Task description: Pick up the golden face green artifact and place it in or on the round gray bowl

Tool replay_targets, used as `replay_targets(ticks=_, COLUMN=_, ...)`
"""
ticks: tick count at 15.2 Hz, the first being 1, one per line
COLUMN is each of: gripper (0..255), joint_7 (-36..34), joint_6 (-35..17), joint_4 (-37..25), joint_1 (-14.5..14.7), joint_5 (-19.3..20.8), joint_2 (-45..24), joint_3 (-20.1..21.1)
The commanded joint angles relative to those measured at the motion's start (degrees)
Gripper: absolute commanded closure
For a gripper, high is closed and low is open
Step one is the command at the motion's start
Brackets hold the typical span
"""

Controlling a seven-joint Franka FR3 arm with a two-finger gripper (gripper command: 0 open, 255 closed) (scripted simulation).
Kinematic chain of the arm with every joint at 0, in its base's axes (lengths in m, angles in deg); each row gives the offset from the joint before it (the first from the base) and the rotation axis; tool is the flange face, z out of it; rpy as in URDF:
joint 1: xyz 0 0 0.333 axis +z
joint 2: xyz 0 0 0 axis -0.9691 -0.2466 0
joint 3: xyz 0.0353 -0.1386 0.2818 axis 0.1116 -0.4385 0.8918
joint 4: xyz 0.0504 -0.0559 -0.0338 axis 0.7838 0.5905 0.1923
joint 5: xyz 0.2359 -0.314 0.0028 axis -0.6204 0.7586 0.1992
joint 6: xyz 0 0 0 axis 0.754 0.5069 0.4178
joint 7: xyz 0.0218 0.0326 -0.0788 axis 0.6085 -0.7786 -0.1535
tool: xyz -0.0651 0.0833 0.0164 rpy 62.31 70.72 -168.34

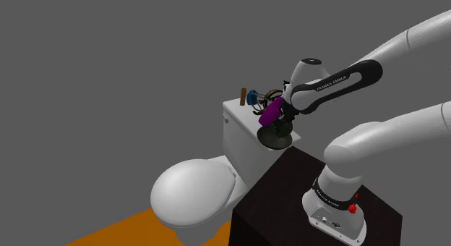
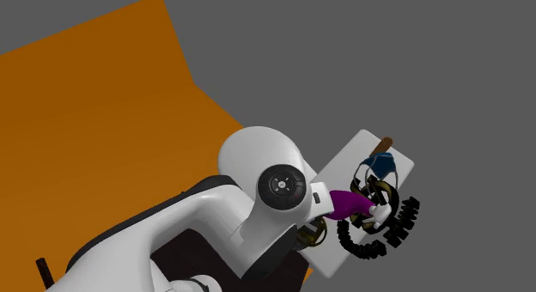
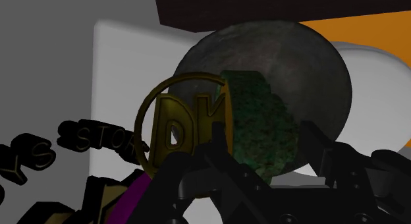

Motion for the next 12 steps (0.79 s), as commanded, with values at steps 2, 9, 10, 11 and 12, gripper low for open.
replay_targets(ticks=2, gripper=0, joint_7=0.00, joint_6=-0.03, joint_4=-0.01, joint_1=0.00, joint_5=0.00, joint_2=-0.01, joint_3=0.00)
replay_targets(ticks=9, gripper=0, joint_7=0.30, joint_6=6.74, joint_4=-1.17, joint_1=0.26, joint_5=-0.95, joint_2=5.61, joint_3=0.72)
replay_targets(ticks=10, gripper=0, joint_7=0.43, joint_6=9.96, joint_4=-1.95, joint_1=0.42, joint_5=-1.44, joint_2=8.06, joint_3=1.11)
replay_targets(ticks=11, gripper=0, joint_7=0.52, joint_6=12.41, joint_4=-2.64, joint_1=0.54, joint_5=-1.83, joint_2=9.82, joint_3=1.44)
replay_targets(ticks=12, gripper=0, joint_7=0.53, joint_6=12.40, joint_4=-2.64, joint_1=0.53, joint_5=-1.84, joint_2=9.82, joint_3=1.45)
